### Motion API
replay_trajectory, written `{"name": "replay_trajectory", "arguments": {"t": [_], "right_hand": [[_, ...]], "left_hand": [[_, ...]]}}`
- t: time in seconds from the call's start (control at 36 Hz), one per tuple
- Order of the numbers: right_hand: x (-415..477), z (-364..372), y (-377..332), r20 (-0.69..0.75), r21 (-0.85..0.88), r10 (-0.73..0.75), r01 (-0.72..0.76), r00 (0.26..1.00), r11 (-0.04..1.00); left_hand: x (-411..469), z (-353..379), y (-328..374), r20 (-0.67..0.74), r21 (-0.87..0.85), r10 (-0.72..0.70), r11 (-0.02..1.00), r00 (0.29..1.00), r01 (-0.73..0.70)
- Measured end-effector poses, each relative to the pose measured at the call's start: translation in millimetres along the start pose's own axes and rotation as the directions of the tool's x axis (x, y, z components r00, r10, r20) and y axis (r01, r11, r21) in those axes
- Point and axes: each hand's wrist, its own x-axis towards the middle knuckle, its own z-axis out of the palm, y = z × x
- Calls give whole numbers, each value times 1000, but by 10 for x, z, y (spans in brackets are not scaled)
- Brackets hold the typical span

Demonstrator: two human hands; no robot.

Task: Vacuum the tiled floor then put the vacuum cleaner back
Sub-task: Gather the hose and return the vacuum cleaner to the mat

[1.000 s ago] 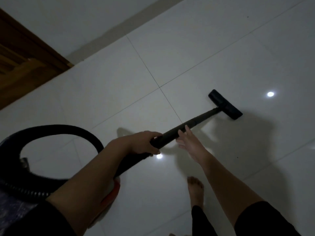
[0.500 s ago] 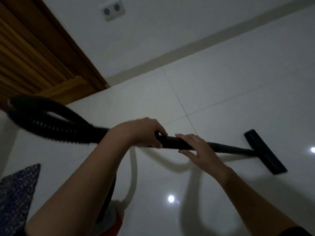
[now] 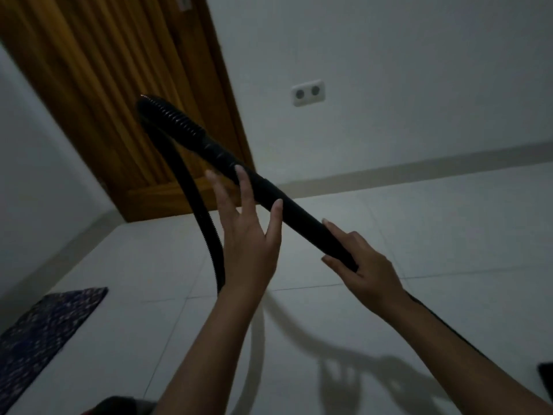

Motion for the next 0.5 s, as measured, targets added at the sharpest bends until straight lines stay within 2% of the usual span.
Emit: {"name": "replay_trajectory", "arguments": {"t": [0.08, 0.14, 0.25, 0.42, 0.5], "right_hand": [[62, 296, -315, 122, 13, -17, 15, 992, 1000], [115, 494, -535, 213, 30, -31, 25, 977, 999], [242, 968, -983, 374, 108, -58, 18, 926, 994], [279, 1779, -1586, 513, 260, -153, 16, 845, 965], [232, 2106, -1818, 586, 407, -154, -125, 796, 905]], "left_hand": [[-85, -187, -176, 69, -357, -195, 911, 978, 207], [-81, -390, -306, 124, -480, -260, 829, 958, 287], [-103, -848, -750, 113, -511, -390, 766, 914, 390], [-275, -1481, -1643, 24, -538, -486, 730, 873, 421], [-428, -1684, -2069, 7, -546, -582, 679, 813, 490]]}}
